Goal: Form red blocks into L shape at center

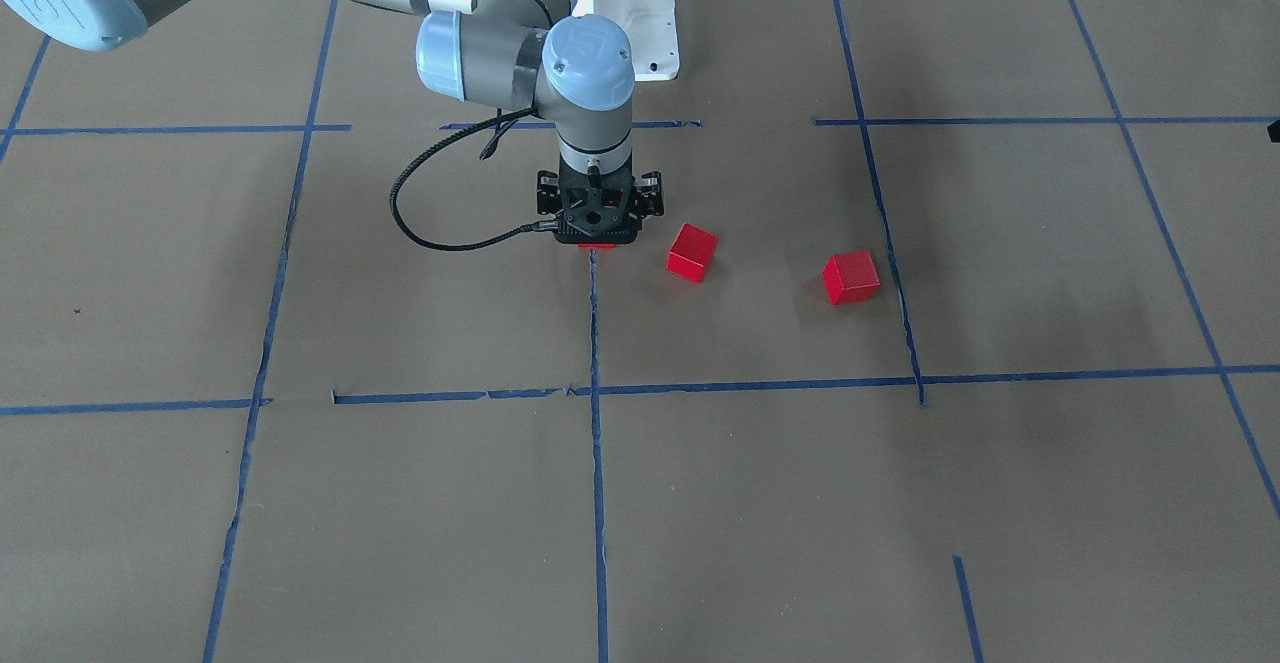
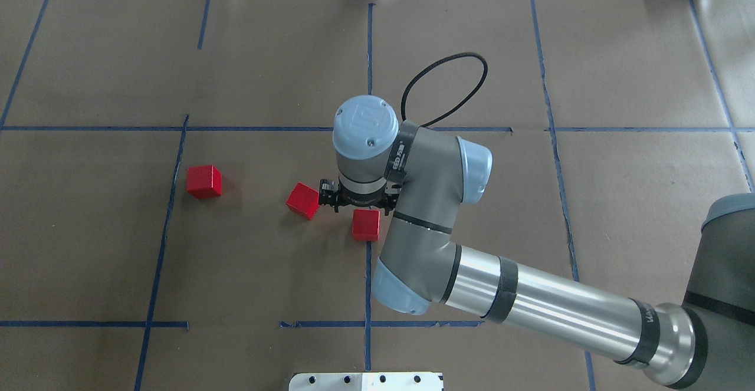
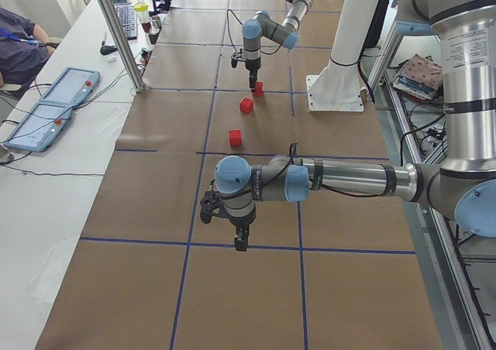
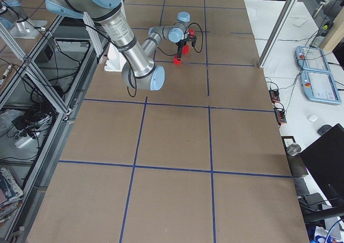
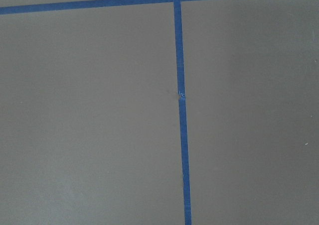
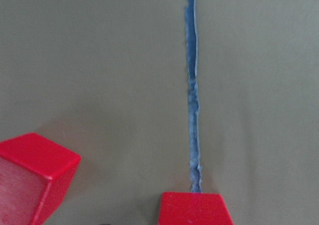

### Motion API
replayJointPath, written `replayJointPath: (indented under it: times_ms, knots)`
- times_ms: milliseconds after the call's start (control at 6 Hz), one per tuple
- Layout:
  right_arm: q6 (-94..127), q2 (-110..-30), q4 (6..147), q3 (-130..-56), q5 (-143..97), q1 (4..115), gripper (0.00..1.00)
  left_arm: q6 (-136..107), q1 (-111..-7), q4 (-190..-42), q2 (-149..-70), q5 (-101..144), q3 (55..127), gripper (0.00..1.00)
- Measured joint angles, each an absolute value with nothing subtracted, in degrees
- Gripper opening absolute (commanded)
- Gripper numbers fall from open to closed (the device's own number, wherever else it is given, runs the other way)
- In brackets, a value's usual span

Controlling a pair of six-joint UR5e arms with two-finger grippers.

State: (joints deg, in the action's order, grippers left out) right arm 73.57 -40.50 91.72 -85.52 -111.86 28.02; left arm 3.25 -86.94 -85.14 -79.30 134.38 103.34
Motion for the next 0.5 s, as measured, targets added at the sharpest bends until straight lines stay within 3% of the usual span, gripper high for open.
replayJointPath:
  times_ms: [500]
  knots:
    - [54.9, -46.0, 101.3, -94.1, -123.3, 46.3, 1.00, 3.1, -86.9, -85.5, -79.7, 134.2, 105.7, 1.00]
